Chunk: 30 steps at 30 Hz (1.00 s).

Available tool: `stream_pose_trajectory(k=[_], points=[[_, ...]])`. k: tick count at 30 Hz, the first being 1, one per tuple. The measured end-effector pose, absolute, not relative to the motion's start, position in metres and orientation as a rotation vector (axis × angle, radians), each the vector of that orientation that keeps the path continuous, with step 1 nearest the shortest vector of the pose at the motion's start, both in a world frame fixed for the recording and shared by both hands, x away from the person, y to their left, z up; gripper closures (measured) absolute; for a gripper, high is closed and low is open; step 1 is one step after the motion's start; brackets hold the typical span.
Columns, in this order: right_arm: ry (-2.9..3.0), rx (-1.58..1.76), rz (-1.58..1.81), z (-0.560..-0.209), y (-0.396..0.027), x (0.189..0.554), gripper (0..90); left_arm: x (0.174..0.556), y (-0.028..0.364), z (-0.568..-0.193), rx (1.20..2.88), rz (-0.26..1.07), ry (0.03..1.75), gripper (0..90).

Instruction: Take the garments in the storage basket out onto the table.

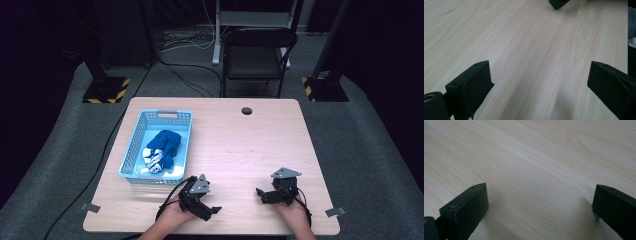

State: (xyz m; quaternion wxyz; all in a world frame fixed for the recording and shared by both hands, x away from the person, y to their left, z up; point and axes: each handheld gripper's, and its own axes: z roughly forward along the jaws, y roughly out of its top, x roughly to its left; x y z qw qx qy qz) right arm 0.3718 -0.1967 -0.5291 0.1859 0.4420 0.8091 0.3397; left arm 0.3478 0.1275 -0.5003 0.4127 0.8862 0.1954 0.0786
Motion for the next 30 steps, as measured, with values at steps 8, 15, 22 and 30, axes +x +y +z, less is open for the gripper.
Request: stream_pose_trajectory(k=[8,15,22,30], points=[[2.279,1.245,0.957,-0.529,-0.197,0.372,0.0,0.348,0.134,-0.49,2.196,0.216,0.499,4.8],[2.279,1.245,0.957,-0.529,-0.197,0.372,0.0,0.348,0.138,-0.485,2.173,0.215,0.508,4.8],[2.279,1.245,0.957,-0.529,-0.197,0.372,0.0,0.346,0.136,-0.485,2.189,0.217,0.493,5.0],[2.28,1.245,0.957,-0.529,-0.197,0.372,0.0,0.349,0.141,-0.482,2.179,0.206,0.51,5.0]])
